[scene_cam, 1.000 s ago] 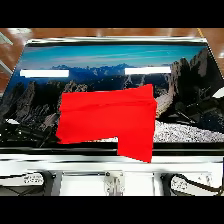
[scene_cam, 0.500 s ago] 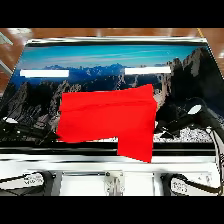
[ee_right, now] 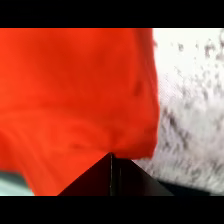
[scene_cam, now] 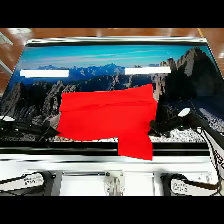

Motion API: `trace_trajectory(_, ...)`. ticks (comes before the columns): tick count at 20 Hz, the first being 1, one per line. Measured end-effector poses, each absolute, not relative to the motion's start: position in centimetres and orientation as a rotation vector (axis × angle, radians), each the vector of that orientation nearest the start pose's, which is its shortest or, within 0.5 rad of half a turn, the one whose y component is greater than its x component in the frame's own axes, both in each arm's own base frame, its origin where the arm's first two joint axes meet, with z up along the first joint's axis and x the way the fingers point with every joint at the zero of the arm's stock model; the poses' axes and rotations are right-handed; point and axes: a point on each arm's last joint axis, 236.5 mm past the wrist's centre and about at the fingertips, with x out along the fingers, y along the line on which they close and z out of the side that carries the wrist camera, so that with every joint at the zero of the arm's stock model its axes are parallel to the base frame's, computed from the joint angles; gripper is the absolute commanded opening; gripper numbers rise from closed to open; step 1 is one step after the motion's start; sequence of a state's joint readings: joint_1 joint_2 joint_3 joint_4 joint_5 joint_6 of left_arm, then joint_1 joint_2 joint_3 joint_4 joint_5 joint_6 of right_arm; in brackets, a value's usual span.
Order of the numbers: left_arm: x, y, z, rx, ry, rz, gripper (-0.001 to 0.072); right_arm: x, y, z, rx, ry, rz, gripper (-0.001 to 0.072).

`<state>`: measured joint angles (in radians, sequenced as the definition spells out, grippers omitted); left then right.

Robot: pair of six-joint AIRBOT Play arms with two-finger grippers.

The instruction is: Fold the shirts.

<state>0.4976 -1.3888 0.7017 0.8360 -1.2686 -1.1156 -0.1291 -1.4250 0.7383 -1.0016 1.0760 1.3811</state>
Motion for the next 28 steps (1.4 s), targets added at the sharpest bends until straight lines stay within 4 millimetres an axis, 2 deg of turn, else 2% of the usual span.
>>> trace_trajectory(3,31.3,-1.8,-6.5,-0.893,1.362,-0.307,0.0031,31.7,7.9,-9.2,0.578,1.487,0.228,0.0056)
trace_trajectory(7,37.7,-1.0,-2.6,-0.862,1.179,-0.309,0.0031,39.8,7.3,-4.3,0.609,1.236,0.206,0.0056)
trace_trajectory(9,40.4,-1.3,-1.7,-0.845,1.137,-0.314,0.0031,44.0,6.9,-2.3,0.628,1.138,0.196,0.0056)
trace_trajectory(11,42.9,-2.0,-1.6,-0.832,1.125,-0.326,0.0031,47.6,6.7,-1.3,0.641,1.074,0.189,0.0056)
trace_trajectory(13,45.1,-2.7,-2.2,-0.832,1.128,-0.336,0.0031,50.8,6.7,-1.0,0.658,1.026,0.18,0.0056)
trace_trajectory(16,47.7,-3.2,-3.8,-0.856,1.144,-0.327,0.0031,54.9,6.5,-2.3,0.68,0.989,0.162,0.0056)
trace_trajectory(20,48.9,-4.4,-6.1,-0.868,1.188,-0.329,0.0031,58.2,6.7,-5.0,0.704,0.964,0.139,0.0065)
trace_trajectory(21,48.9,-4.5,-6.7,-0.868,1.204,-0.32,0.0051,58.6,6.6,-5.7,0.709,0.963,0.132,0.0092)
trace_trajectory(22,48.7,-4.5,-7.3,-0.862,1.225,-0.306,0.0168,58.8,6.7,-6.4,0.712,0.969,0.129,0.0236)
trace_trajectory(23,48.6,-4.7,-7.7,-0.856,1.24,-0.3,0.0413,58.9,6.7,-6.9,0.715,0.973,0.127,0.0421)
trace_trajectory(24,48.5,-4.9,-7.9,-0.857,1.253,-0.298,0.0482,59.0,6.8,-7.1,0.714,0.976,0.129,0.0518)
trace_trajectory(27,48.5,-4.5,-7.3,-0.842,1.271,-0.311,0.048,58.5,6.0,-6.6,0.657,0.988,0.16,0.052)
trace_trajectory(28,48.6,-4.2,-6.7,-0.843,1.272,-0.314,0.0465,58.2,5.0,-6.1,0.611,0.992,0.164,0.0623)
